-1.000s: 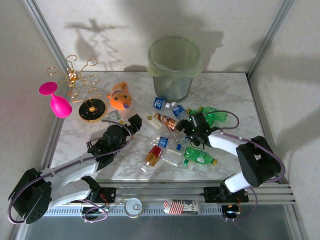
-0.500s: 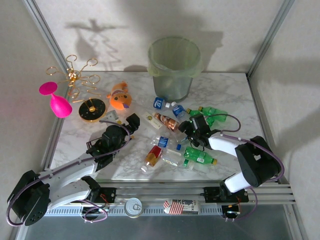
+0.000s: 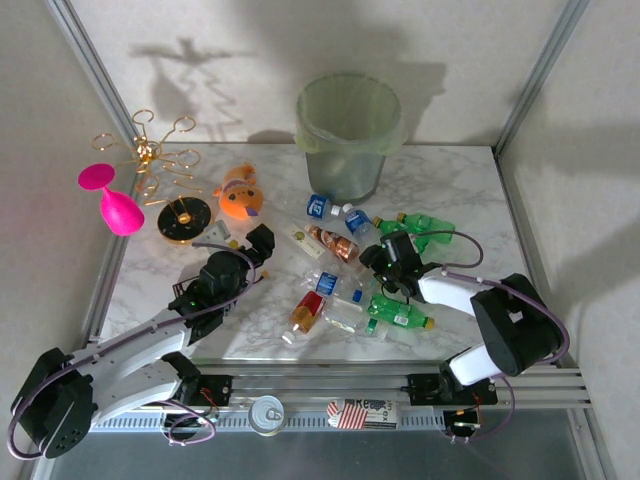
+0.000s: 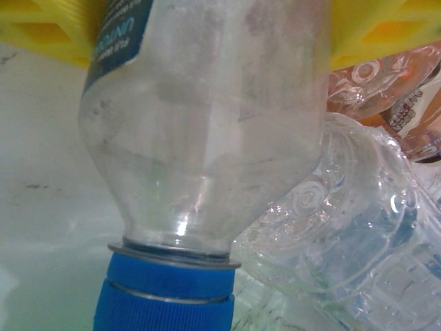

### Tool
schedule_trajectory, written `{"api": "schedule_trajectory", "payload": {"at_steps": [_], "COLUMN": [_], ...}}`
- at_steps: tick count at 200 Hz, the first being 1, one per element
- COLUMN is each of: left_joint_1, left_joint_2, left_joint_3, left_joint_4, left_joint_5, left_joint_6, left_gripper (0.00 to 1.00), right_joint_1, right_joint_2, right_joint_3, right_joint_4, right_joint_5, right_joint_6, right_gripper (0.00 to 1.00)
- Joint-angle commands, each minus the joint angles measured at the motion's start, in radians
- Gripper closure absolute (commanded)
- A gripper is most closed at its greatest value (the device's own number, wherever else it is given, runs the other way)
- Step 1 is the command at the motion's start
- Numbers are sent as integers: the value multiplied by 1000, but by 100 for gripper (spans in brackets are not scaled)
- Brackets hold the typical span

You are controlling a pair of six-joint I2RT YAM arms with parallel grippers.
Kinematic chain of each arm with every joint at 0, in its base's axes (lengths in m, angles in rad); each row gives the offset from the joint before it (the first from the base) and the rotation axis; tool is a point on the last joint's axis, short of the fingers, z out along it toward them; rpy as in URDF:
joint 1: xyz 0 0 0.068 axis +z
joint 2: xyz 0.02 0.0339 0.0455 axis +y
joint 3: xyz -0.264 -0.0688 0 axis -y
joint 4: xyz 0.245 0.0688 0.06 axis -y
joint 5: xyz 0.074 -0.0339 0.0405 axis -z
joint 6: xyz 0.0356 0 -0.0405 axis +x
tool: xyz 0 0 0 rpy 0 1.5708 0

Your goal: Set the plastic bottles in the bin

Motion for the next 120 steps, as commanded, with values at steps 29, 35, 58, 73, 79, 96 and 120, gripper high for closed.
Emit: {"api": "schedule_trajectory", "payload": {"at_steps": [29, 35, 58, 73, 79, 96, 120], "left_joint_1": [16, 16, 19, 22, 25, 39, 70], "left_joint_2": [-21, -22, -24, -27, -28, -30, -43], "left_joint_3": [-24, -26, -29, -28, -27, -23, -20], "left_joint_4": [-9, -9, -8, -9, -8, -14, -23], "left_joint_5": [-33, -33, -29, -28, -28, -20, 3], "left_joint_6": [-30, -34, -46, -47, -47, -44, -45], "left_gripper": [0, 0, 0, 0, 0, 0, 0], "right_joint_1": [10, 10, 9, 10, 10, 10, 9], "right_joint_2": [-78, -83, -104, -122, -132, -155, -193], "right_joint_3": [-29, -26, -20, -20, -20, -16, -7], "right_joint_4": [95, 95, 101, 107, 107, 93, 75], "right_joint_5": [0, -2, -15, -17, -16, -11, -11], "right_joint_6": [-40, -47, -67, -82, -90, -117, -162], "right_gripper": [45, 46, 50, 51, 52, 53, 54]}}
